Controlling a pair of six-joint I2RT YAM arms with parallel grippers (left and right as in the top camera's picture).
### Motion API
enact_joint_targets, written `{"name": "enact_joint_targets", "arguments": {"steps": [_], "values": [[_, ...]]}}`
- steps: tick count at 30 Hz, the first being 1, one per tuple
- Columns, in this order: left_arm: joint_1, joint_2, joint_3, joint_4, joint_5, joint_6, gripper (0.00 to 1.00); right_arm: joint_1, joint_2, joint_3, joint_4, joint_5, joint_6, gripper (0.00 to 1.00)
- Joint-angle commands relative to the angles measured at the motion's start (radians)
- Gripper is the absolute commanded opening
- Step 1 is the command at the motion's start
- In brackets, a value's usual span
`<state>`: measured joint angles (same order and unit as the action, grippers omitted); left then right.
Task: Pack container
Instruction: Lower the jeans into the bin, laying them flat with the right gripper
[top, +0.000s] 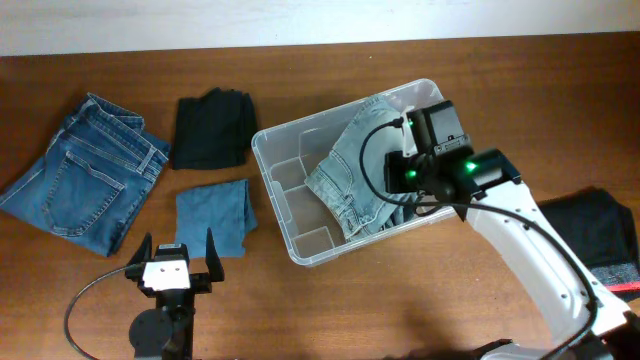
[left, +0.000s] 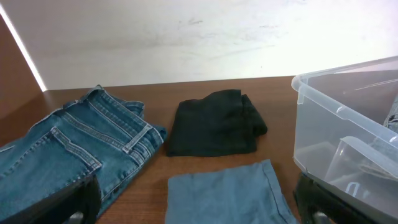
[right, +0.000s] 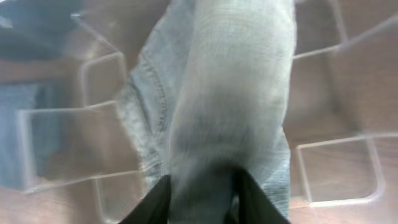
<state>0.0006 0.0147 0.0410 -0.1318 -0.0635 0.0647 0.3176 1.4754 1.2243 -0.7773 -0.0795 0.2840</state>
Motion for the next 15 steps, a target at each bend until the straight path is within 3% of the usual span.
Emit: {"name": "enact_joint_targets", "arguments": {"steps": [1, 13, 15], "values": [[0.003, -0.008, -0.007, 0.003, -0.011, 0.019, 0.99, -0.042, 0.006, -0.008, 0.011, 0.097, -0.075, 0.28], [0.003, -0.008, -0.007, 0.003, -0.011, 0.019, 0.99, -0.179, 0.006, -0.008, 0.040, 0.099, -0.282, 0.28], [0.003, -0.008, -0.007, 0.003, -0.011, 0.019, 0.99, -0.180, 0.005, 0.004, 0.040, 0.087, -0.304, 0.22]]}}
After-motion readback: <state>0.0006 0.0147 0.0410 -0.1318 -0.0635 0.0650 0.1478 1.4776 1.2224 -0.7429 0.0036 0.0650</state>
